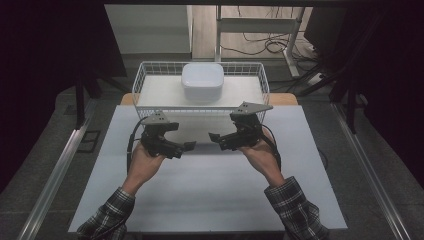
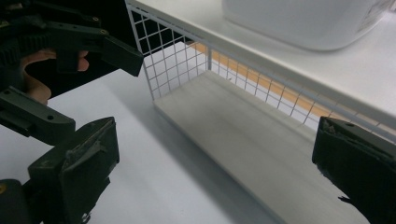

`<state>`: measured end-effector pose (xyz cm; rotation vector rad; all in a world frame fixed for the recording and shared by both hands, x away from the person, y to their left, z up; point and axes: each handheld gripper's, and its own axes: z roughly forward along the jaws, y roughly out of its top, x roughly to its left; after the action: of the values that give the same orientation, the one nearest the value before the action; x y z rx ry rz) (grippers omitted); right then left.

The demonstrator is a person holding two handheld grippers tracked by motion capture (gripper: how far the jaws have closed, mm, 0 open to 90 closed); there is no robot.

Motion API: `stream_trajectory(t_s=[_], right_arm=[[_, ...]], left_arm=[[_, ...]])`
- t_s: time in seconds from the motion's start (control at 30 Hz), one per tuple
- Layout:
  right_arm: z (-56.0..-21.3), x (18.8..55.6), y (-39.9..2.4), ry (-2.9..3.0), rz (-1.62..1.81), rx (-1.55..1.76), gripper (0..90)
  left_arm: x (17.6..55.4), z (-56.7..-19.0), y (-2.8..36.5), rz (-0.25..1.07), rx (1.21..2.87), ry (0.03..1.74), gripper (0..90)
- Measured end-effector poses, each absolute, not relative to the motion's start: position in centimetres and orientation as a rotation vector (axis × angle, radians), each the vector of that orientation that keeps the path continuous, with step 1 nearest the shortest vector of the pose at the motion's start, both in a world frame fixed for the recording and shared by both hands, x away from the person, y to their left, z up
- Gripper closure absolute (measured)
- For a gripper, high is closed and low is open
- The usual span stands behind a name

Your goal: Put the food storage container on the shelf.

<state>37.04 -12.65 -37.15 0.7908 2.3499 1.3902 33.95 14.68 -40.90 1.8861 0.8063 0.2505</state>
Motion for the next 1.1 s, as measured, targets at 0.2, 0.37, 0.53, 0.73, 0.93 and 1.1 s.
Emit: stream_trajectory(t_s=[0.2, 0.37, 0.53, 0.73, 0.93, 1.1], right_arm=[[-38.4, 36.4, -12.9, 2.366, 1.406, 0.791, 0.4], [-39.3, 36.0, -13.2, 2.363, 1.402, 0.781, 0.4], [-40.4, 35.3, -13.8, 2.355, 1.413, 0.795, 0.3], [-41.9, 34.6, -14.7, 2.369, 1.373, 0.794, 0.0], [-42.7, 33.6, -15.6, 2.378, 1.344, 0.79, 0.0], [-42.8, 32.6, -16.5, 2.365, 1.336, 0.798, 0.0]], left_arm=[[33.1, -42.1, 14.4, 0.25, 1.89, 0.795, 1.1], [32.6, -43.3, 14.2, 0.242, 1.893, 0.802, 1.2], [32.2, -44.8, 14.5, 0.229, 1.886, 0.815, 1.3], [31.5, -46.0, 14.9, 0.226, 1.891, 0.828, 1.4], [30.2, -46.8, 15.5, 0.239, 1.898, 0.846, 1.4], [28.9, -46.9, 16.2, 0.251, 1.904, 0.849, 1.6]])
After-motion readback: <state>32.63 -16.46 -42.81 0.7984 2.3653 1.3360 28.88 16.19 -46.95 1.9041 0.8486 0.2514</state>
